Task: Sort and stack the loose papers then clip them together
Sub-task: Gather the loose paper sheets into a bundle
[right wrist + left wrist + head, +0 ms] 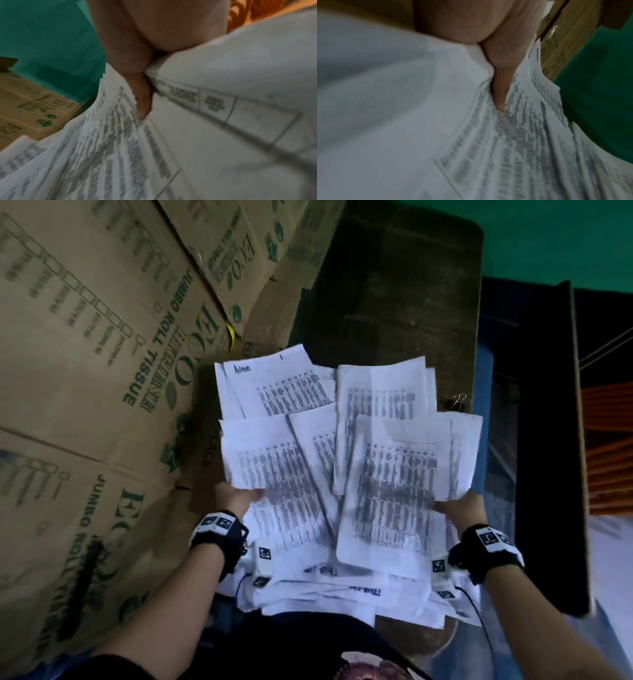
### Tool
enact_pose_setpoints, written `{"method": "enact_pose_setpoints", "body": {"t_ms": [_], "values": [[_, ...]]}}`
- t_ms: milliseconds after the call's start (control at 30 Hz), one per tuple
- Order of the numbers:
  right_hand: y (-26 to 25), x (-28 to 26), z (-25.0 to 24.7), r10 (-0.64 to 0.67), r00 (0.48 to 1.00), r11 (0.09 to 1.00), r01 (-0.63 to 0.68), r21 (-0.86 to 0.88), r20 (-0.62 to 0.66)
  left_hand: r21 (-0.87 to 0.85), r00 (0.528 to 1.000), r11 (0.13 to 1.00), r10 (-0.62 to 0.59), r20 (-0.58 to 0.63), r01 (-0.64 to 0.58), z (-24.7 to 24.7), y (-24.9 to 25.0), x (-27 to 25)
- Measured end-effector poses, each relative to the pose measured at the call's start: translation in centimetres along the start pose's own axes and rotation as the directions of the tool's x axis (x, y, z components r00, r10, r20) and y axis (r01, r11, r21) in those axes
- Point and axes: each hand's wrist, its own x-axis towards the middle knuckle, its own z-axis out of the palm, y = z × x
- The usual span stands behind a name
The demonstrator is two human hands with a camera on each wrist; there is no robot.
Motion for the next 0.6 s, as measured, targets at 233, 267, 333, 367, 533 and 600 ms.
{"method": "enact_pose_setpoints", "body": {"t_ms": [233, 267, 333, 367, 533, 600], "values": [[1.6, -0.5, -0.8, 0.092, 0.991, 0.993, -0.084, -0.08, 0.102, 0.133, 0.986, 0.991, -0.029, 0.166, 0.007, -0.1, -0.9, -0.5], [1.4, -0.9, -0.6, 0.091, 0.99, 0.993, -0.082, -0.087, 0.109, 0.151, 0.986, 0.989, -0.023, 0.165, -0.002, 0.1, -0.8, -0.6], [1.4, -1.3, -0.2, 0.061, 0.995, 0.994, -0.054, -0.095, 0.079, 0.208, 0.986, 0.978, -0.002, 0.167, -0.033, 0.5, -0.8, -0.7], [1.5, -1.4, -0.2, 0.044, 0.997, 0.996, -0.039, -0.083, 0.064, 0.224, 0.987, 0.973, 0.014, 0.159, -0.049, 0.5, -0.9, -0.6], [2.3, -2.3, -3.6, -0.071, 0.995, 0.996, 0.075, 0.058, -0.063, 0.238, 0.993, 0.968, 0.052, 0.108, -0.077, -0.1, -0.6, 0.2], [2.2, -2.8, -5.7, -0.129, 0.985, 0.982, 0.143, 0.126, -0.112, 0.228, 0.991, 0.968, 0.085, 0.107, -0.107, -0.3, -0.1, 0.3]]}}
